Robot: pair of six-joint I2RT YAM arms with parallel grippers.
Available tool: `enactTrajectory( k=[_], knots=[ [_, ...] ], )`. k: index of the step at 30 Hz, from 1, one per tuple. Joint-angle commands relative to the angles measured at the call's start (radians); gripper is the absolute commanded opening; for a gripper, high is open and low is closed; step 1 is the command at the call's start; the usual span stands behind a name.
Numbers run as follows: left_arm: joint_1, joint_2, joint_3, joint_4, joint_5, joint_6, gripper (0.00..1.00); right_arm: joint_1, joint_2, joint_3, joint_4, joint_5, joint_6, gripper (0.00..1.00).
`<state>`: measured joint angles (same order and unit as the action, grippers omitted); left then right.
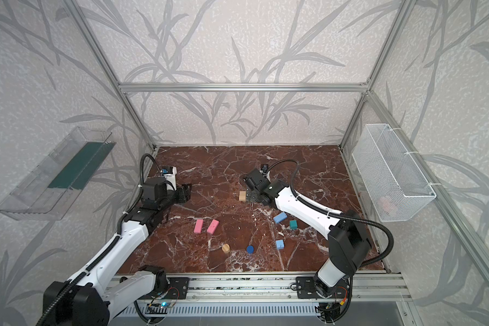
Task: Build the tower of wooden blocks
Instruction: 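Raise the right gripper off the stack while moving the left arm toward the pink blocks, then lower the left gripper over the nearer pink block and close on it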
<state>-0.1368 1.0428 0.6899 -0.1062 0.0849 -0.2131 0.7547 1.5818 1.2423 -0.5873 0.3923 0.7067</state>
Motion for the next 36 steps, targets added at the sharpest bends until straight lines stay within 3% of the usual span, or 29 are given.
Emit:
enactTrajectory(
  k=[1,14,26,36],
  knots=[
    [-0.003,0.016,0.042,-0.037,0.006,-0.007,0.63,0.003,-0.072,-0.058,0.056,0.041,-0.013,0.94],
    [-0.020,0.085,0.134,-0.174,0.037,-0.066,0.59,-0.021,-0.181,-0.182,0.149,-0.012,-0.034,0.87],
    [-0.219,0.131,0.169,-0.413,-0.084,-0.178,0.53,-0.052,-0.215,-0.260,0.255,-0.121,-0.062,0.85],
    [-0.250,0.106,0.097,-0.507,-0.126,-0.249,0.53,-0.093,-0.275,-0.350,0.335,-0.188,-0.051,0.85]
  ],
)
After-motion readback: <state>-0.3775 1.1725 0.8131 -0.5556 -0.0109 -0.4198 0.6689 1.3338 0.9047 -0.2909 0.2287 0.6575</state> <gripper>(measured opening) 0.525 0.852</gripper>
